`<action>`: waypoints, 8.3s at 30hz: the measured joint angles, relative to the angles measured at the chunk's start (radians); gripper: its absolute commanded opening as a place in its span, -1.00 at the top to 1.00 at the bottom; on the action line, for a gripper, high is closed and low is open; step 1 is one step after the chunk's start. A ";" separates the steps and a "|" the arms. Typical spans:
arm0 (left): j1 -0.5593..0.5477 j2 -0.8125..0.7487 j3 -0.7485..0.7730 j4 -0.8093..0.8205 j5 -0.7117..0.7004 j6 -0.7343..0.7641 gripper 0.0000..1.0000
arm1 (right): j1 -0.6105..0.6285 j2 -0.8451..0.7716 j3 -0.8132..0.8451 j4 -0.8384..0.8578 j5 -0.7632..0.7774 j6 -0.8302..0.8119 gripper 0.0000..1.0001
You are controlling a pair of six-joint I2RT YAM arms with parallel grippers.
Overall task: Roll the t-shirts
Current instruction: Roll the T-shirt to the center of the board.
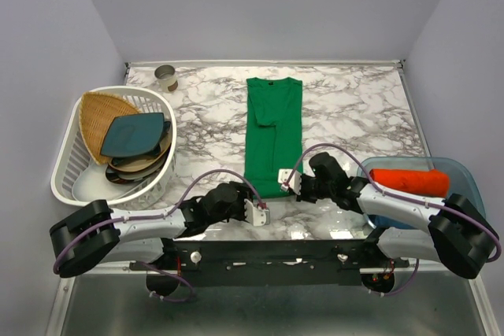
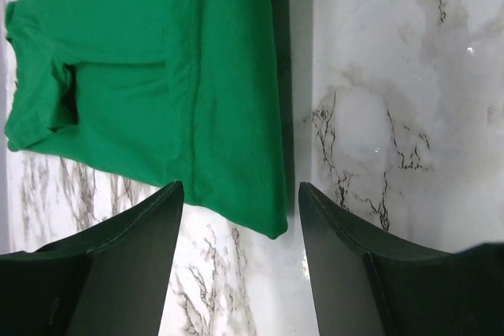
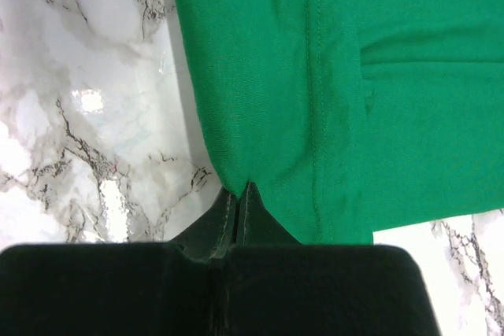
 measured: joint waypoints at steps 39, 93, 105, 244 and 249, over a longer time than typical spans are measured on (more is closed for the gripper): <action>-0.019 0.134 0.169 -0.167 -0.013 -0.024 1.00 | -0.011 -0.146 -0.040 -0.007 -0.060 -0.035 -1.00; 0.084 0.071 0.114 -0.269 0.235 0.152 0.27 | 0.130 -0.245 -0.001 -0.085 0.211 0.203 -1.00; 0.108 0.136 0.190 -0.323 0.217 0.188 1.00 | 0.122 -0.250 -0.009 -0.127 0.184 0.103 -1.00; 0.663 0.943 1.269 -1.341 0.695 0.167 0.07 | -0.365 1.042 1.211 -1.212 -0.391 -0.320 0.92; 0.651 0.633 0.987 -1.173 0.642 0.152 -0.13 | -0.365 1.125 1.320 -1.300 -0.382 -0.258 0.90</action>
